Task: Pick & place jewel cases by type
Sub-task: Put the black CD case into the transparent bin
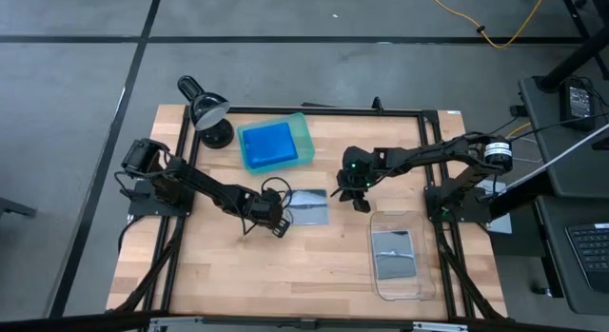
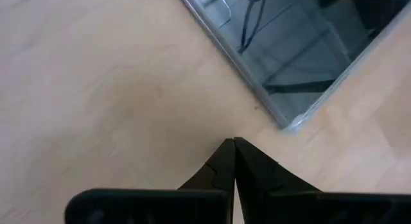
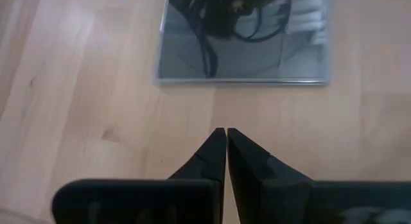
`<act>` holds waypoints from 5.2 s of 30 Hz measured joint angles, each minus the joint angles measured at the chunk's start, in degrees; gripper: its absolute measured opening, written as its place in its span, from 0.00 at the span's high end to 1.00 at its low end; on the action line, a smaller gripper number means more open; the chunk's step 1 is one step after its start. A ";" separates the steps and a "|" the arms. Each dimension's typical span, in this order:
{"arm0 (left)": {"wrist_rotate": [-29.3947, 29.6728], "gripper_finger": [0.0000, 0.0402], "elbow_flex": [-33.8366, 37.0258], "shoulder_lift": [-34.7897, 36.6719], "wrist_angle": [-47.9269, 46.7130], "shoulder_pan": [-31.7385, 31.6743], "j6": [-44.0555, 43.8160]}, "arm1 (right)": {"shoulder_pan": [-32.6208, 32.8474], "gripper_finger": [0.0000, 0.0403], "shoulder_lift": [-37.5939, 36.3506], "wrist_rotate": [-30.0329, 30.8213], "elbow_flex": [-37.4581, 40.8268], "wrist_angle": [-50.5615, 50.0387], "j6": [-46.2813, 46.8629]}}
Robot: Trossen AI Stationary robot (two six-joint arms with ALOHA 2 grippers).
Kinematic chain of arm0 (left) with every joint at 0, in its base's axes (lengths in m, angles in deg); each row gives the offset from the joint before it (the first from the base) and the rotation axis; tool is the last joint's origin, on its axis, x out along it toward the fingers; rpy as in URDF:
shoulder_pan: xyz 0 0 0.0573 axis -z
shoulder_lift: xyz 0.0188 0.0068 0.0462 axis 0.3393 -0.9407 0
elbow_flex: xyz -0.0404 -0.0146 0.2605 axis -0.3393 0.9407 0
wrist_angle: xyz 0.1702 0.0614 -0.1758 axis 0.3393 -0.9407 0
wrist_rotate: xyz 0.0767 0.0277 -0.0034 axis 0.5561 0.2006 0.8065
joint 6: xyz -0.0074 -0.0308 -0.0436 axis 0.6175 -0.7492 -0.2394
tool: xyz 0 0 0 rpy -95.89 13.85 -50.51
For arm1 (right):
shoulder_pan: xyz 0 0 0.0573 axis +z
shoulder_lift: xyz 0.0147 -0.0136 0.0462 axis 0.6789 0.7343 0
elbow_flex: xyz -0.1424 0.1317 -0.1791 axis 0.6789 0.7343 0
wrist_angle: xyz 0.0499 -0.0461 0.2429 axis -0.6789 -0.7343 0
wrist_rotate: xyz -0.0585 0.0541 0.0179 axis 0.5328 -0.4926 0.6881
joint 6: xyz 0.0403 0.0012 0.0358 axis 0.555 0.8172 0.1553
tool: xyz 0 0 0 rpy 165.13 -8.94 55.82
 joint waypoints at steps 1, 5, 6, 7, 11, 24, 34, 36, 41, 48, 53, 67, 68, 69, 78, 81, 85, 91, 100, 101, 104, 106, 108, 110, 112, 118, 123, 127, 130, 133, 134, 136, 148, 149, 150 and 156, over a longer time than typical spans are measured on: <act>-0.31 1.00 -0.01 -0.59 0.87 -0.14 -0.03 | 0.00 0.95 0.20 -0.32 0.00 -0.15 -0.01; -0.36 1.00 -0.04 -1.89 4.76 -0.45 0.08 | -0.02 0.95 0.80 -0.51 0.00 -0.10 -0.01; -0.39 1.00 -0.04 -1.96 5.42 -0.68 0.42 | -0.02 0.95 0.90 -0.81 0.00 -0.09 -0.01; -0.63 1.00 -0.03 -2.06 6.16 -1.03 0.83 | -0.07 0.95 0.95 -0.96 0.00 -0.33 -0.01; 0.07 0.99 0.01 -2.32 8.11 -2.90 2.62 | -0.33 0.95 0.95 -1.01 0.00 -0.31 -0.39; 1.49 1.00 0.05 -1.91 14.83 -9.90 9.61 | -0.92 0.95 5.04 0.66 0.00 0.86 -2.08; -0.14 0.99 0.07 -0.65 6.71 -8.54 8.15 | -0.90 0.95 6.00 0.70 0.00 0.80 -2.78; -0.32 1.00 0.07 -0.90 5.56 -7.89 6.97 | -0.90 0.95 6.00 0.72 0.00 0.82 -3.28; -1.28 1.00 0.07 -0.94 6.45 -6.76 5.96 | -0.92 0.95 6.00 0.74 0.00 1.36 -3.49; -1.39 1.00 0.07 -2.04 10.42 -7.34 5.66 | -0.91 0.95 6.00 0.80 0.00 2.13 -3.64; -4.05 1.00 0.02 -5.77 16.85 -8.40 5.24 | -0.92 0.95 6.00 0.83 0.00 2.08 -3.63; -3.67 0.99 0.03 -4.84 16.16 -10.17 6.92 | -0.90 0.95 5.99 0.78 0.02 1.09 -3.67; -3.72 0.99 0.03 -4.27 15.62 -10.22 6.92 | -0.90 0.95 5.97 0.71 0.00 1.14 -3.77; -3.70 0.99 0.05 -3.62 14.81 -10.26 6.80 | -0.89 0.95 5.97 0.68 0.00 1.10 -3.97; -4.91 0.99 0.05 0.84 11.96 -13.56 4.36 | -0.90 0.95 5.97 0.68 0.00 0.93 -5.10; -8.17 0.98 0.05 0.98 12.66 -14.93 4.47 | -0.90 0.95 5.97 0.70 0.00 1.03 -5.17; -11.18 0.93 0.05 0.98 12.76 -16.05 7.06 | -0.90 0.95 5.97 0.78 0.00 1.04 -5.17; -11.24 0.75 0.05 0.98 12.68 -17.73 7.90 | -0.88 0.95 5.93 3.71 -0.02 0.89 -5.12; -11.20 0.56 0.05 0.13 13.09 -17.78 5.50 | -0.87 0.95 5.93 3.99 -0.07 0.45 -5.14; -11.33 0.55 0.05 -0.36 12.88 -17.65 5.16 | -0.87 0.95 5.93 4.02 -0.07 0.45 -5.14; -11.59 0.53 0.05 -2.19 14.42 -17.07 3.48 | -0.87 0.95 5.93 4.07 -0.07 0.43 -5.14; -12.13 0.53 0.05 -3.57 17.57 -16.84 2.72 | -0.87 0.95 5.93 4.08 -0.07 0.43 -5.14; -12.82 0.52 0.05 -4.89 20.54 -16.86 1.90 | -0.88 0.95 5.93 4.09 -0.07 0.47 -5.17; -13.91 0.52 0.05 -6.38 23.10 -16.88 0.98 | -0.90 0.95 5.93 4.13 -0.07 0.52 -5.61; -14.68 0.52 0.02 -7.62 24.94 -16.85 0.40 | -0.92 0.95 5.93 4.11 -0.07 0.34 -6.06; -15.04 0.52 -0.02 -9.83 28.15 -15.65 -0.53 | -0.96 0.95 5.82 3.95 0.00 -0.50 -6.19; -14.42 0.52 0.12 -9.33 29.71 -15.46 1.03 | -0.96 0.95 5.80 3.96 0.02 -0.58 -6.30; -14.17 0.52 0.18 -8.48 29.63 -15.40 2.74 | -0.96 0.95 5.82 3.96 0.02 -0.45 -6.46; -14.12 0.53 0.27 -7.95 29.40 -15.40 3.47 | -0.94 0.95 5.86 3.98 0.02 -0.18 -6.66; -14.50 0.55 0.27 -7.75 29.43 -15.22 3.59 | -0.92 0.95 5.89 4.04 0.02 -0.06 -7.15; -14.70 0.55 0.27 -7.73 29.44 -15.16 3.51 | -0.92 0.95 5.90 4.04 0.02 -0.05 -7.41; -14.79 0.57 0.27 -7.71 29.57 -14.87 3.34 | -0.92 0.95 5.91 4.04 0.02 -0.03 -7.75; -19.35 0.62 -2.08 -7.40 29.81 -13.20 2.85 | -0.92 0.95 5.93 4.13 0.02 0.04 -8.07; -19.96 0.62 -2.58 -7.38 29.73 -13.17 3.12 | -0.94 0.95 5.93 4.24 0.02 0.04 -8.13; -20.54 0.62 -3.16 -7.36 29.53 -13.15 3.23 | -0.94 0.95 5.93 4.36 0.02 0.04 -8.16; -20.93 0.64 -4.49 -7.15 30.29 -13.02 3.75 | -0.98 0.95 5.93 4.72 0.02 0.01 -8.16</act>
